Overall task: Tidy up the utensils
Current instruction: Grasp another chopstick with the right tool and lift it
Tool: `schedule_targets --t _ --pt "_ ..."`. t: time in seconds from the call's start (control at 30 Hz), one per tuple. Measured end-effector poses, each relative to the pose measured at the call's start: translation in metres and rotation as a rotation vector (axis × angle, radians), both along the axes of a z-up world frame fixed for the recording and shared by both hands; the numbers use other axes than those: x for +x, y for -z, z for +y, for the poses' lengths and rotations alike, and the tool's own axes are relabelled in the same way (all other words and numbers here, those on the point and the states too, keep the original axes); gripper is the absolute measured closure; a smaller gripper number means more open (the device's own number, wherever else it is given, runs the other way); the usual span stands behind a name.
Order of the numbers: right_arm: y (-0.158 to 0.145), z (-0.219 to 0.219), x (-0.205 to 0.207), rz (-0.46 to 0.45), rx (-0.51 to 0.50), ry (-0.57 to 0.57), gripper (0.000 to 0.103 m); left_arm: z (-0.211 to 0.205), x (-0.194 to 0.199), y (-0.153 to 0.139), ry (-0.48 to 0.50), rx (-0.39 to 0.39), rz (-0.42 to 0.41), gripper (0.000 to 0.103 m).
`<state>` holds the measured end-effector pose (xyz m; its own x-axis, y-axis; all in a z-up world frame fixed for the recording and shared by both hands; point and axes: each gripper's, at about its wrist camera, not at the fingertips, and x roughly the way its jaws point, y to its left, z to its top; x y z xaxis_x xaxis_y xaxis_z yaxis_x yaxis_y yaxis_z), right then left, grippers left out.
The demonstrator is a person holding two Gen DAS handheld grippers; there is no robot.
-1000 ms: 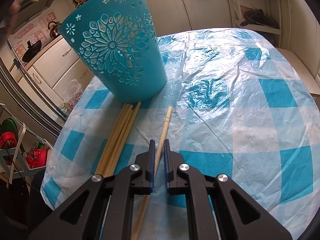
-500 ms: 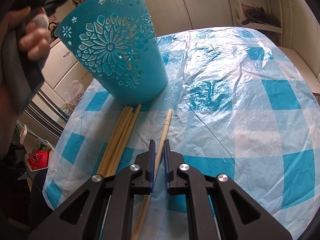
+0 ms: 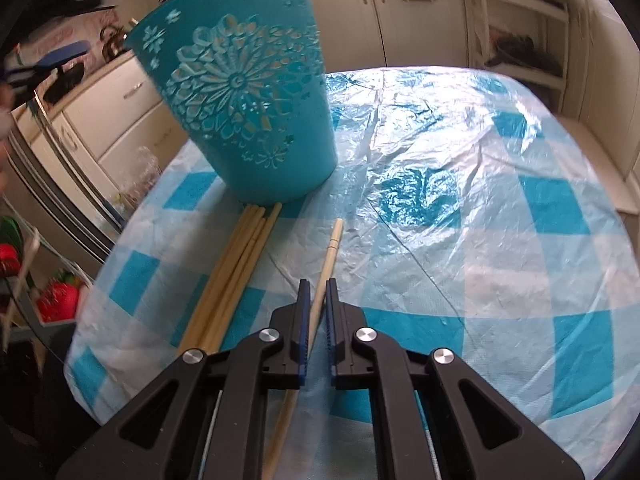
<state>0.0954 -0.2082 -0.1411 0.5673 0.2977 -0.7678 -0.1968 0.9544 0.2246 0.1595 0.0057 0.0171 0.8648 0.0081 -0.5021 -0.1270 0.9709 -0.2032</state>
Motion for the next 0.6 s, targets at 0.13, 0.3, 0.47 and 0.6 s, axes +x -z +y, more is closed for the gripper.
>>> schedule_targets --t 0.13,0.3,0.47,0.6 --pt "0.0 -0.012 -0.005 0.033 0.062 0.017 0.097 0.019 -0.037 0.023 0.004 -0.046 0.07 0.042" --pt "-0.011 -0.027 -0.016 0.034 0.162 0.049 0.097 0.035 -0.076 0.064 0.015 -0.1 0.184 0.042" --pt "-0.038 -0.035 -0.032 -0.025 0.277 0.039 0.097 0.039 -0.098 0.085 0.04 -0.124 0.239 0.042" --pt "-0.068 -0.043 -0.041 -0.084 0.352 0.04 0.097 0.039 -0.108 0.092 0.058 -0.134 0.257 0.042"
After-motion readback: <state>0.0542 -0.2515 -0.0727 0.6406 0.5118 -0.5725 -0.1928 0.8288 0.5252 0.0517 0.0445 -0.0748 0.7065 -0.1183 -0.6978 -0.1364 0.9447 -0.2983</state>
